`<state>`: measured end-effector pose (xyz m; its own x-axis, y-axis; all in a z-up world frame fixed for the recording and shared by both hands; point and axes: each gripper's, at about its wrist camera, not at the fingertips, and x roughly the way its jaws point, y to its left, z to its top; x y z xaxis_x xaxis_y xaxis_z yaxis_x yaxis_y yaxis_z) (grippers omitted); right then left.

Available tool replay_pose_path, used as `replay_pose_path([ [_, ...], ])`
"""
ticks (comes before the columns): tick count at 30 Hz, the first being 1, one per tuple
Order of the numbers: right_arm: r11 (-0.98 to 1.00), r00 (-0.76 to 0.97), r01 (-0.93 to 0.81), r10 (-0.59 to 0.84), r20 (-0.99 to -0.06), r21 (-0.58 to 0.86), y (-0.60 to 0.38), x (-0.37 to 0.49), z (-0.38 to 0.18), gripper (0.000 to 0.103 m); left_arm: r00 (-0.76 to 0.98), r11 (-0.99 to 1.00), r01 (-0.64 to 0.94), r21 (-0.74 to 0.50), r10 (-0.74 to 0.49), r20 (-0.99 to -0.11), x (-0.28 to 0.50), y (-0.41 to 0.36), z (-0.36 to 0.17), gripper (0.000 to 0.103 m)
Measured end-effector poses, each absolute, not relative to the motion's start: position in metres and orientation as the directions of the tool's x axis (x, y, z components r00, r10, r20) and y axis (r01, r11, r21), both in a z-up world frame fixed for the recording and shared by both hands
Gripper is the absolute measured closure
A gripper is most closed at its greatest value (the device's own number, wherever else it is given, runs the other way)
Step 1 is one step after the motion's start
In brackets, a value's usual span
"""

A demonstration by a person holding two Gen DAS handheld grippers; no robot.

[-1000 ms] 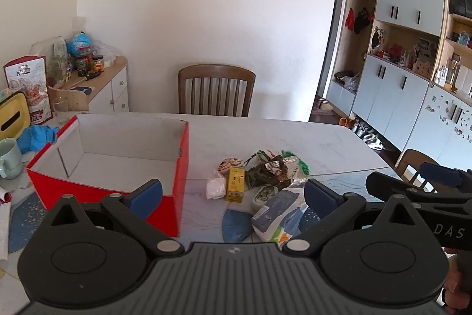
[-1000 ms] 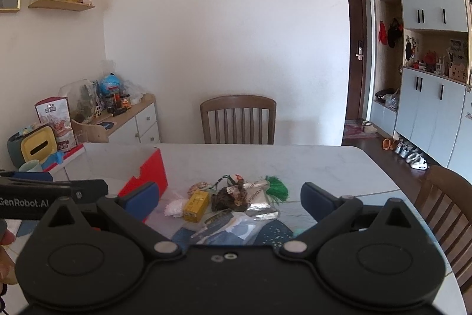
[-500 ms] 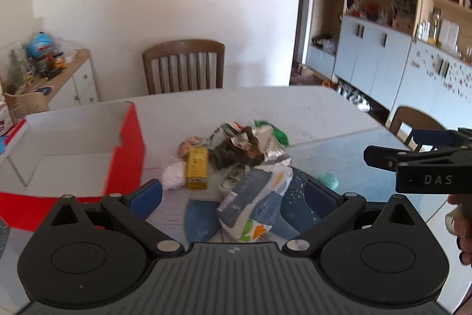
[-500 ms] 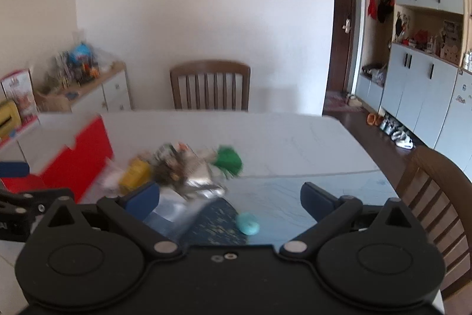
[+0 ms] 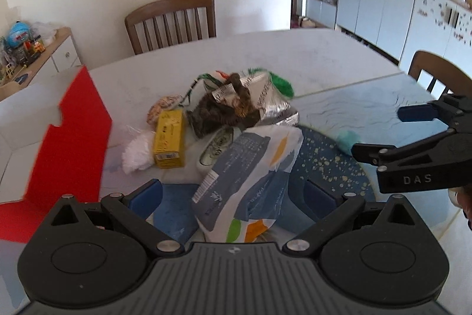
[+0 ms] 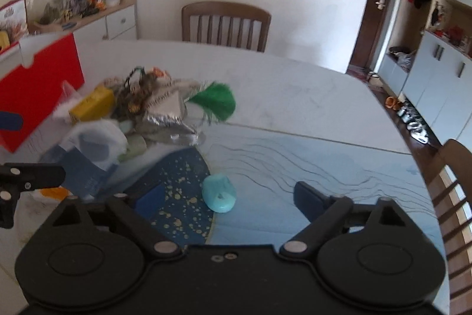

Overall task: Organize objects
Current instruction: 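Grasp the white-and-blue plastic bag with the left gripper while the right grasps the teal eraser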

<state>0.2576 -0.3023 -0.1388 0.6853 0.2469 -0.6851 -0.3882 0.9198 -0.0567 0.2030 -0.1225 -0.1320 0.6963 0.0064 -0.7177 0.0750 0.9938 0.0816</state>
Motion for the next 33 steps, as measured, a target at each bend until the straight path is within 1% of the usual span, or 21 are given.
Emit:
replay_pose_path([
  [5,0.908,0.633,-0.418,0.267,-0.727,-0.030,-0.303,0.276,-0.158,0.026,0.680,0.985,0.106,0.135,0.027,-0.733,0.215,-0.132,-0.147,0.002],
  [9,0.901,0.602,-0.435,0.291,-0.744,0.001,-0.303,0.285,-0.167,0.033,0.666,0.983,0.106,0.148,0.040,-0.745,0.219,-0.134,-0.153,0.007],
  [11,0.896,0.586,-0.444,0.304,-0.751,0.017,-0.303,0.288,-0.170,0.038,0.657,0.984,0.105,0.147,0.042,-0.753,0.220,-0.135,-0.155,0.018],
  [12,0.893,0.585,-0.449,0.311,-0.749,0.020,-0.303,0.288,-0.171,0.039,0.653,0.984,0.106,0.146,0.042,-0.756,0.221,-0.135,-0.156,0.021],
  [14,0.887,0.588,-0.461,0.319,-0.743,0.016,-0.302,0.288,-0.171,0.043,0.651,0.982,0.110,0.152,0.044,-0.758,0.220,-0.136,-0.157,0.032],
  [15,0.883,0.586,-0.469,0.328,-0.741,0.020,-0.301,0.288,-0.171,0.045,0.652,0.981,0.110,0.158,0.048,-0.757,0.220,-0.137,-0.157,0.034],
  [19,0.871,0.587,-0.492,0.338,-0.735,0.008,-0.296,0.288,-0.170,0.057,0.654,0.980,0.108,0.166,0.056,-0.755,0.218,-0.138,-0.155,0.046],
  [21,0.869,0.590,-0.495,0.335,-0.734,-0.001,-0.294,0.286,-0.170,0.065,0.657,0.979,0.113,0.171,0.056,-0.752,0.216,-0.139,-0.154,0.051],
  [23,0.868,0.590,-0.497,0.333,-0.735,-0.006,-0.292,0.285,-0.169,0.069,0.658,0.980,0.109,0.169,0.056,-0.751,0.214,-0.140,-0.151,0.060],
  [24,0.869,0.594,-0.495,0.328,-0.735,-0.012,-0.291,0.284,-0.169,0.073,0.659,0.980,0.106,0.169,0.058,-0.750,0.214,-0.140,-0.150,0.063],
  [26,0.867,0.593,-0.498,0.329,-0.735,-0.013,-0.291,0.283,-0.168,0.074,0.660,0.979,0.101,0.177,0.067,-0.748,0.213,-0.141,-0.148,0.070],
  [29,0.865,0.596,-0.501,0.324,-0.735,-0.025,-0.290,0.280,-0.168,0.074,0.659,0.979,0.096,0.178,0.071,-0.749,0.211,-0.142,-0.145,0.074],
  [33,0.867,0.591,-0.498,0.334,-0.734,-0.007,-0.291,0.276,-0.162,0.074,0.665,0.983,0.087,0.161,0.063,-0.744,0.206,-0.141,-0.138,0.075],
])
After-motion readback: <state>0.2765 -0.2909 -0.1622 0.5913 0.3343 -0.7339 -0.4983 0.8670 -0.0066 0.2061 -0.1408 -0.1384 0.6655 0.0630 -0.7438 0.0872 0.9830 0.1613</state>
